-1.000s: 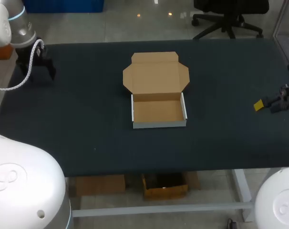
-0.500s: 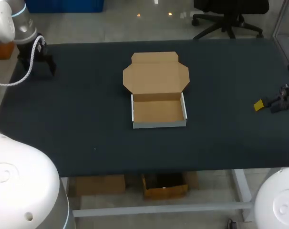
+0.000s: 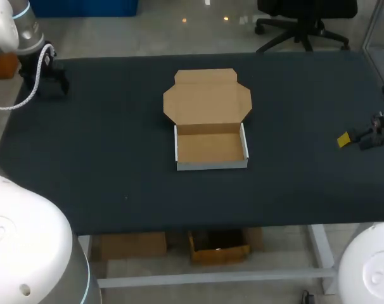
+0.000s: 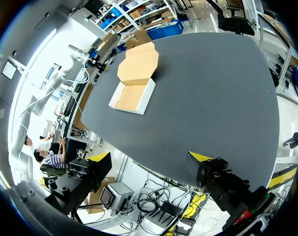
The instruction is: Assemble the packaging by folding the flat box into shape, placing the metal phone stand inside, and closing the box properly
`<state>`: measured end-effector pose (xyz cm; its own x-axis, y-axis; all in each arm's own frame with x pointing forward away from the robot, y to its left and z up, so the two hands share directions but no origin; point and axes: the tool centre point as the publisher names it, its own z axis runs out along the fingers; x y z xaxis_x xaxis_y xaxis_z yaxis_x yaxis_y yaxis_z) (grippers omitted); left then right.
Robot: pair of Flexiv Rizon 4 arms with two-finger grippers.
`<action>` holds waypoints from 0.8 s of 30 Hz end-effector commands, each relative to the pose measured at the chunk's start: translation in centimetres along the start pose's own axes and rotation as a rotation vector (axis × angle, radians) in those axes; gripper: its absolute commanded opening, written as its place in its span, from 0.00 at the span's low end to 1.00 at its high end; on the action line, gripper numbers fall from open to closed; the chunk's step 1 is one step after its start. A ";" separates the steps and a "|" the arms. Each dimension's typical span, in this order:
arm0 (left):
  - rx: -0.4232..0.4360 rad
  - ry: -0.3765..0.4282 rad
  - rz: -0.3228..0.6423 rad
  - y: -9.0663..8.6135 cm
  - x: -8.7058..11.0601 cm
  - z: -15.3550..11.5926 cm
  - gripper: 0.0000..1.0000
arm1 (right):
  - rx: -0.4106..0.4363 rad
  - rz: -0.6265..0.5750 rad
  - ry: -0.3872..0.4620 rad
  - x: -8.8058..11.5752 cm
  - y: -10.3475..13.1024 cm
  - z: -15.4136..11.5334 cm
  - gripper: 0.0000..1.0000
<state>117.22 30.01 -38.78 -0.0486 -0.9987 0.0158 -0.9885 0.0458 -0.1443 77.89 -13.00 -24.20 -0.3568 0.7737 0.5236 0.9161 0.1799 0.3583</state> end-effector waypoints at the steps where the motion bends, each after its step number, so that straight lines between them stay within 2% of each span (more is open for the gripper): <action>1: -0.076 0.011 0.009 -1.5 -0.9 0.9 1.00 | 0.002 0.000 0.002 0.0 0.0 -0.2 1.00; 3: -0.072 0.005 0.010 -1.9 -1.4 1.0 1.00 | 0.002 0.000 0.002 0.0 0.0 -0.2 1.00; 24: -0.072 0.005 0.010 -1.9 -1.4 1.0 1.00 | 0.002 0.000 0.002 0.0 0.0 -0.2 1.00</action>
<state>118.65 31.14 -39.38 -0.0589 -0.9981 0.0174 -0.9909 0.0563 -0.1221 77.89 -13.00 -24.22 -0.3568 0.7736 0.5237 0.9161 0.1800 0.3583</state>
